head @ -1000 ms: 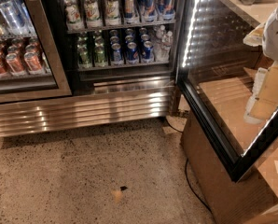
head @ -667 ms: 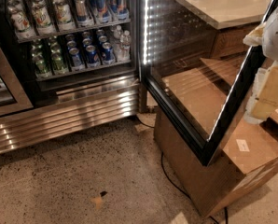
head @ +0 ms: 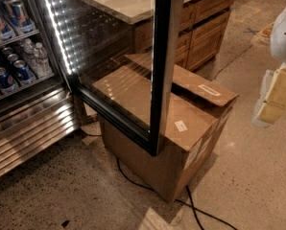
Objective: Close right fridge door
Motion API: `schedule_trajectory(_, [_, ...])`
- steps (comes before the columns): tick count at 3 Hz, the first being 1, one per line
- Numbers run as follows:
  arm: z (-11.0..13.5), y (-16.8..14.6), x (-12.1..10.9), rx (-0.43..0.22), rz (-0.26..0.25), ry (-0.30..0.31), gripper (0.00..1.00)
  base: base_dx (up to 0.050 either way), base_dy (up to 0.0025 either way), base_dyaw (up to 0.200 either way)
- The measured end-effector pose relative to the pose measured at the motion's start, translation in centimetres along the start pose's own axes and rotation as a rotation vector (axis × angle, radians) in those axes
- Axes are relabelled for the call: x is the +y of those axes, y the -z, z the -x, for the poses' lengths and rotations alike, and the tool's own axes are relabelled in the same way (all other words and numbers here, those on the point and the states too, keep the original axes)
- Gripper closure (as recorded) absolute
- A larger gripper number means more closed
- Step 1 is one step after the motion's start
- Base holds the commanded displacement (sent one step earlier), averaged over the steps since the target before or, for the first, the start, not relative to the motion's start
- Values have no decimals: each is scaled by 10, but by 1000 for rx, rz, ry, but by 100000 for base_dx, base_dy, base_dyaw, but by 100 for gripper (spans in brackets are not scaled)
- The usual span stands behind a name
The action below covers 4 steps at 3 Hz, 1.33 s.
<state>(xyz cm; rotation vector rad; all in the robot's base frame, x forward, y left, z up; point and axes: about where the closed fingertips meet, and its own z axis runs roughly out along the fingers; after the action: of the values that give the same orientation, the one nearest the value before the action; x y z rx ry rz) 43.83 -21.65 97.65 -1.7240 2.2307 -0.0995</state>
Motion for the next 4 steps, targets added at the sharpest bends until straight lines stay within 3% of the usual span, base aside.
schedule_trajectory(1, [0, 0, 0, 0, 0, 0, 0, 4193, 226, 10820])
schedule_trajectory(2, [0, 0, 0, 0, 0, 0, 0, 4544, -180, -8011])
schedule_trajectory(3, [0, 0, 0, 0, -1, 0, 0, 0, 0, 0])
schedule_trajectory(4, [46, -1, -5, -9, -2, 66, 0, 0, 0, 0])
